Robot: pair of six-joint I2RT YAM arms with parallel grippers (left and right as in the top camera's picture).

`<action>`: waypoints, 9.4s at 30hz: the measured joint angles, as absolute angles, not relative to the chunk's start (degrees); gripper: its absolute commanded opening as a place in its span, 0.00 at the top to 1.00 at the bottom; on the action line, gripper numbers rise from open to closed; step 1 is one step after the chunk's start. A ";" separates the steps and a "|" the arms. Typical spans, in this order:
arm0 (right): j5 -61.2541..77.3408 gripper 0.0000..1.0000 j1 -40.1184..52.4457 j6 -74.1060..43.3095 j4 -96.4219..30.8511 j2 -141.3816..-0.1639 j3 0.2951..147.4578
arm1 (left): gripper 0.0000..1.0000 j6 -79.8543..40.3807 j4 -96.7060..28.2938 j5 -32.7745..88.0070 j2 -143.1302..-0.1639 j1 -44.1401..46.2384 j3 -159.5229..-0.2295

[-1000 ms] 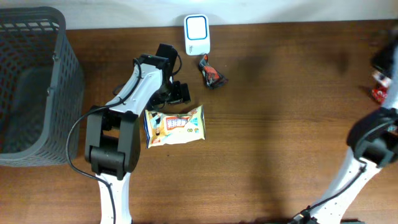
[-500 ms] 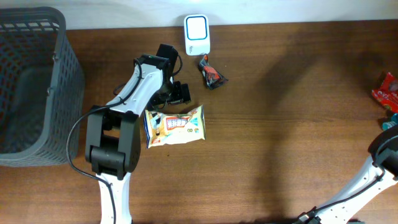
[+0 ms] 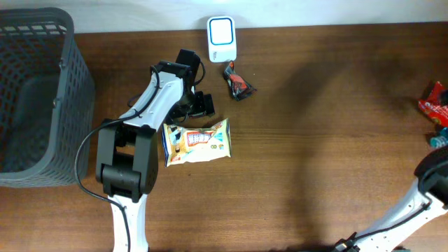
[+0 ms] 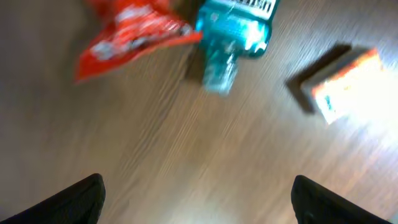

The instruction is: Scan the item barcode

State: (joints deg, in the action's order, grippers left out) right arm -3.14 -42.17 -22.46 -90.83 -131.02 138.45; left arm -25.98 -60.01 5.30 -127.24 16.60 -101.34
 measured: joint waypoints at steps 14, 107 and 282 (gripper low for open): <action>9.02 0.01 -8.88 -15.44 -96.97 -99.59 133.10 | 0.01 -25.98 -60.01 5.32 -127.22 16.64 -101.34; 16.23 0.02 0.95 1.54 -90.08 -52.71 103.90 | 0.01 -25.98 -59.66 5.30 -127.22 17.30 -101.34; 31.44 0.96 20.95 -14.24 -53.84 -118.37 82.41 | 1.00 -26.59 -73.41 4.03 -124.77 14.87 -105.60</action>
State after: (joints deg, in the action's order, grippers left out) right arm 31.44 20.95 -14.24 -53.84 -118.37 82.41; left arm -26.59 -73.41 4.03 -124.77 14.87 -105.60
